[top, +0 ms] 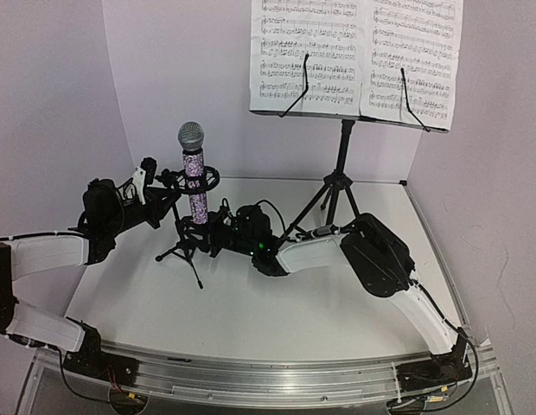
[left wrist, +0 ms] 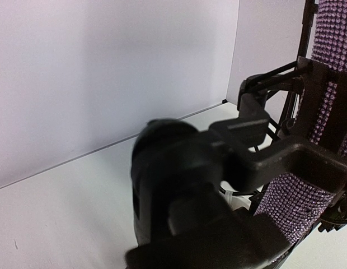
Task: Pack up the instrument practice props
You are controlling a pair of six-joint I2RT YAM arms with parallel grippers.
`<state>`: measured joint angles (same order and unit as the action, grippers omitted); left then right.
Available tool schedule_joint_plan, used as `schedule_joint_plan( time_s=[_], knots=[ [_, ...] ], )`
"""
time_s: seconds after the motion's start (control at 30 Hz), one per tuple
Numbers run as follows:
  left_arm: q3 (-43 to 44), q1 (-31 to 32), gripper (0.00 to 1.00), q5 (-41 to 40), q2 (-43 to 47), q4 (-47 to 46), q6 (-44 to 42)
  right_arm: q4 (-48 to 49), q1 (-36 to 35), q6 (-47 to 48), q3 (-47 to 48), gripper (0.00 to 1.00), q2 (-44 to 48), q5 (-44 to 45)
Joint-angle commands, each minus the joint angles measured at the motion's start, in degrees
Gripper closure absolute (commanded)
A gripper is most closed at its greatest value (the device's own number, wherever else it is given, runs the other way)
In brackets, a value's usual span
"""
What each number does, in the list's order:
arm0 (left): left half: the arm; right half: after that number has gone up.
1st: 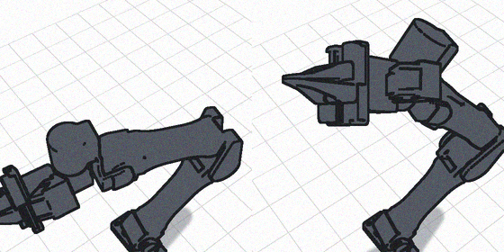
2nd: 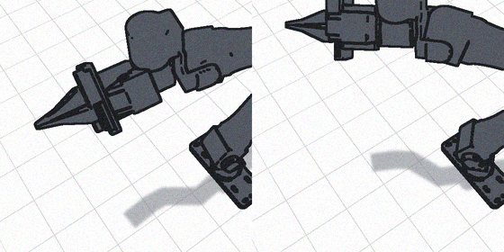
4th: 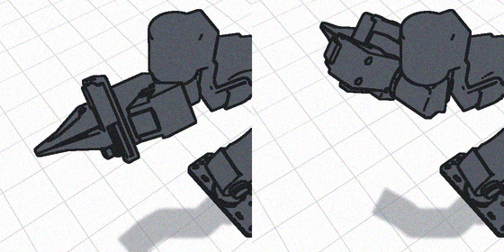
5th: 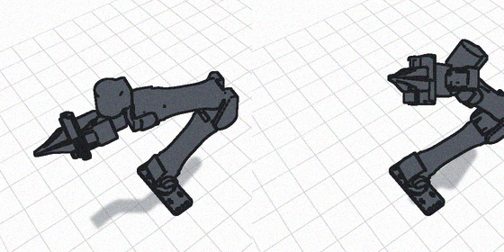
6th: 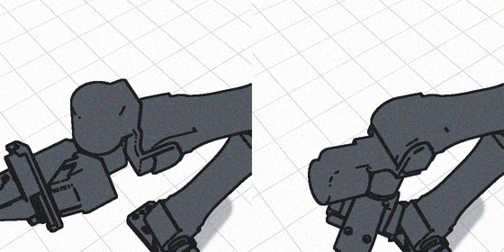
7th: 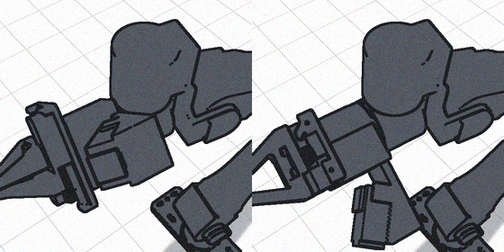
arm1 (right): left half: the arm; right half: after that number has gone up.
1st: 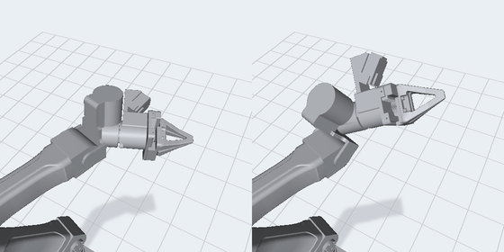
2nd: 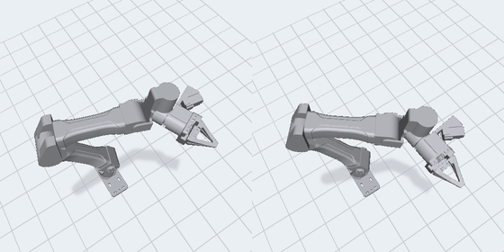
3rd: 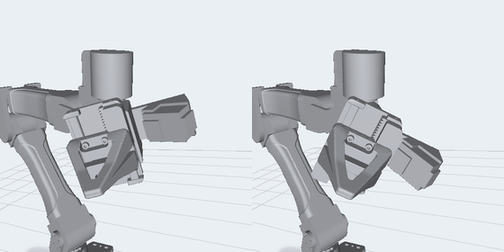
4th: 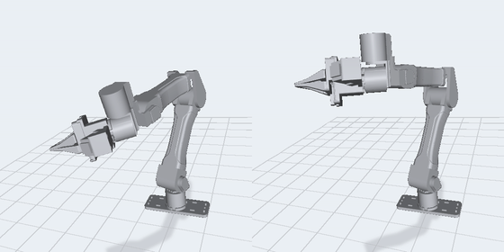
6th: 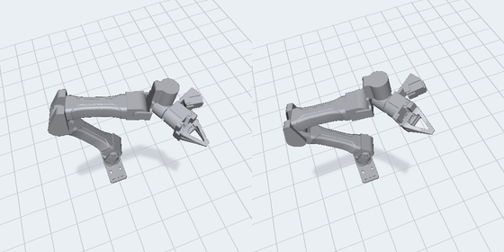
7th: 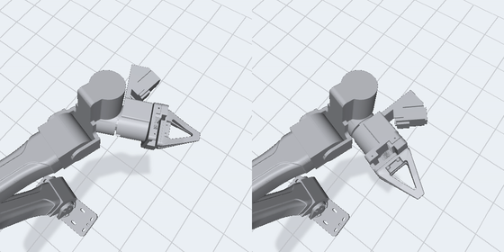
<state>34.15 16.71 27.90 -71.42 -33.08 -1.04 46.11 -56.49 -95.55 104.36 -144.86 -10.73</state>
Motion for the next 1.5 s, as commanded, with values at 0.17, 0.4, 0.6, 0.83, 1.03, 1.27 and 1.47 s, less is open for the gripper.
schedule_joint_plan(
  time_s=[0.17,0.4,0.6,0.83,1.03,1.27,1.47],
  knots=[
    [0.26,0.28,1.00,1.04,-0.24,-0.91,1.42,2.15,0.71,-0.70,0.58,0.74,1.65,1.32],
    [0.21,0.26,1.00,1.09,-0.10,-0.84,1.65,2.15,1.00,-0.63,-0.53,0.95,1.40,1.23],
    [0.46,-0.12,1.00,1.95,0.01,-0.60,2.30,1.32,2.28,11.52,-0.39,1.00,0.18,-5.10],
    [1.31,-0.78,1.00,3.84,-0.46,-0.34,2.21,2.04,2.43,53.28,-3.18,1.00,0.84,-11.58],
    [1.99,-1.05,1.00,5.18,-1.12,0.14,2.09,6.90,2.37,77.12,-2.35,1.00,-0.95,-13.24],
    [2.91,-1.56,1.00,7.08,-1.62,1.38,1.64,9.90,2.22,98.73,-3.17,1.00,-2.09,-14.76],
    [3.01,-1.57,1.00,7.61,-1.88,1.81,1.22,9.58,2.14,108.05,-3.68,1.00,-2.38,-12.32]
  ],
)
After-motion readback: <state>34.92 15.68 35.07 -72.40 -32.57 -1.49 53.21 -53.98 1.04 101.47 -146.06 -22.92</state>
